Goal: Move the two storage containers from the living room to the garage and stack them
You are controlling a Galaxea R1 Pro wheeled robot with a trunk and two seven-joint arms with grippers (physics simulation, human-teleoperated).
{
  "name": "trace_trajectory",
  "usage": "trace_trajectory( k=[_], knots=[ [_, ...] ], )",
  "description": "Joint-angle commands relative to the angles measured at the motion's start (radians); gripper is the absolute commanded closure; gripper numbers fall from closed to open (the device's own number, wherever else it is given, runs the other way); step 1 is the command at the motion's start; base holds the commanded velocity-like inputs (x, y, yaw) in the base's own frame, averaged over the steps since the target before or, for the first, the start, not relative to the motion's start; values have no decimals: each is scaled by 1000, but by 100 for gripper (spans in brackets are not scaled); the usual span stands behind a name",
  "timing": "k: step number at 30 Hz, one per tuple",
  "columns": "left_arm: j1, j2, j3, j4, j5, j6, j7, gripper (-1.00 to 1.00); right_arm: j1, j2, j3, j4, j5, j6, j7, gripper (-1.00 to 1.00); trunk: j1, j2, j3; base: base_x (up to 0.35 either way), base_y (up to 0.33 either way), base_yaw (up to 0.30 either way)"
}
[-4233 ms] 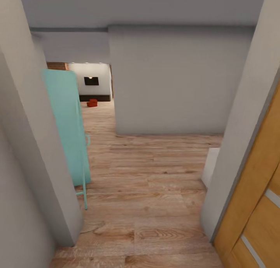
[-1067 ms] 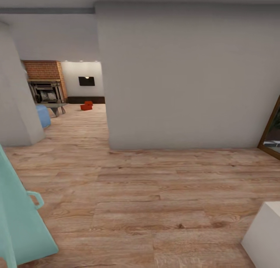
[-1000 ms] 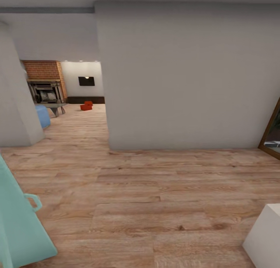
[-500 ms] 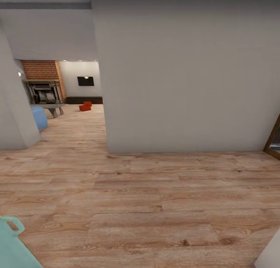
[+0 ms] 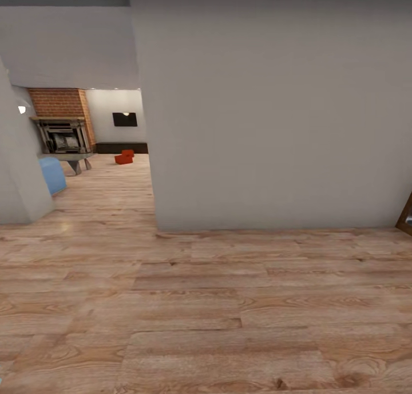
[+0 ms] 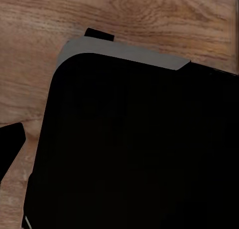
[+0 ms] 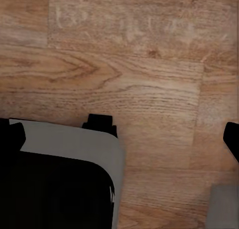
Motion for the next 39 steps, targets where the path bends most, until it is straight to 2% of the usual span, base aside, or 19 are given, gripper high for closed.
trace_trajectory(
  k=[1, 30, 39],
  knots=[
    [0, 0, 0, 0, 5, -2, 0, -100, -1, 0, 6, 3, -5, -6, 3, -100, 1, 0, -1, 326, 0, 0],
    [0, 0, 2, 0, 7, -2, 0, -100, -1, 1, 8, 4, -7, -2, 4, -100, 1, 0, -1, 326, 0, 3],
    [0, 0, 2, 0, 7, -2, 0, -100, -1, 0, 8, 4, -7, -6, 4, -100, 1, 0, -1, 326, 0, 221]
  ],
)
